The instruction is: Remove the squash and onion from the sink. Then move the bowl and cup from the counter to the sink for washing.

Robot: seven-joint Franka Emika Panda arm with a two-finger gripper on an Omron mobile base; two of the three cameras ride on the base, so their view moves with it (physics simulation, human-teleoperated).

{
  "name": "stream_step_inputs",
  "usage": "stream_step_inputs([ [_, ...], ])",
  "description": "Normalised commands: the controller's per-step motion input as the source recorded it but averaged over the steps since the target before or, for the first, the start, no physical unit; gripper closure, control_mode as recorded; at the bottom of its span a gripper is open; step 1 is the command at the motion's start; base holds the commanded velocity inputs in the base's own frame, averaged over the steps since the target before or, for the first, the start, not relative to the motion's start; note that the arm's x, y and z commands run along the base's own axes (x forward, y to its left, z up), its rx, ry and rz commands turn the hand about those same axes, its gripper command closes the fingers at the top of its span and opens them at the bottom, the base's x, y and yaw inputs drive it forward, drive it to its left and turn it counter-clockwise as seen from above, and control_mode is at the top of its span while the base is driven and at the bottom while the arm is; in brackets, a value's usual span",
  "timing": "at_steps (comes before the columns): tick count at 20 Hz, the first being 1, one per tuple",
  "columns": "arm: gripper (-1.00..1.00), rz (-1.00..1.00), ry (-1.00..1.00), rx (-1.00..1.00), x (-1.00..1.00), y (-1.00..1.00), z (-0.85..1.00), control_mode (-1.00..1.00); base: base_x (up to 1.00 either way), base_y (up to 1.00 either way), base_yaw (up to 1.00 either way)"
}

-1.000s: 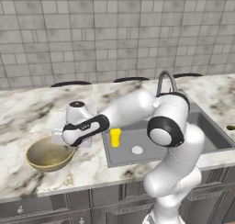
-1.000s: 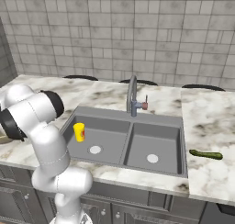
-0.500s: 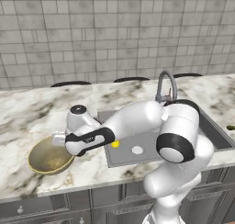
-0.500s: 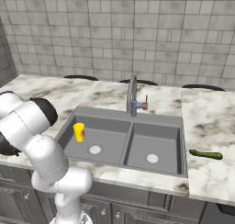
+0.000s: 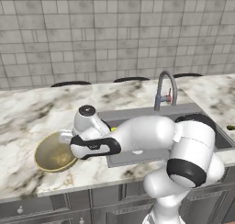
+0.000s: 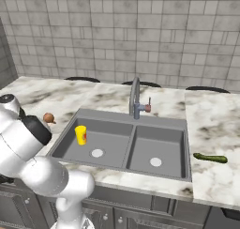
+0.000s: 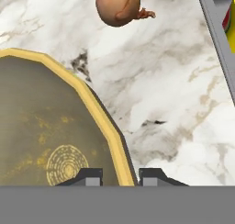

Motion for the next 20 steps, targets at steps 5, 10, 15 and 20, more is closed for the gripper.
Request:
stream_step_inputs([
  [5,1.0,-0.11,0.0,0.06,0.04,-0.21,0.27,-1.0,0.0,0.0,0.0],
  [10,1.0,-0.08,0.01,0.09,-0.03,-0.2,0.29,-1.0,0.0,0.0,0.0],
  [15,1.0,-0.13,0.14,0.08,-0.01,-0.2,0.26,-1.0,0.0,0.0,0.0],
  [20,1.0,-0.14,0.14,0.05,0.0,-0.26,0.21,-1.0,0.0,0.0,0.0],
])
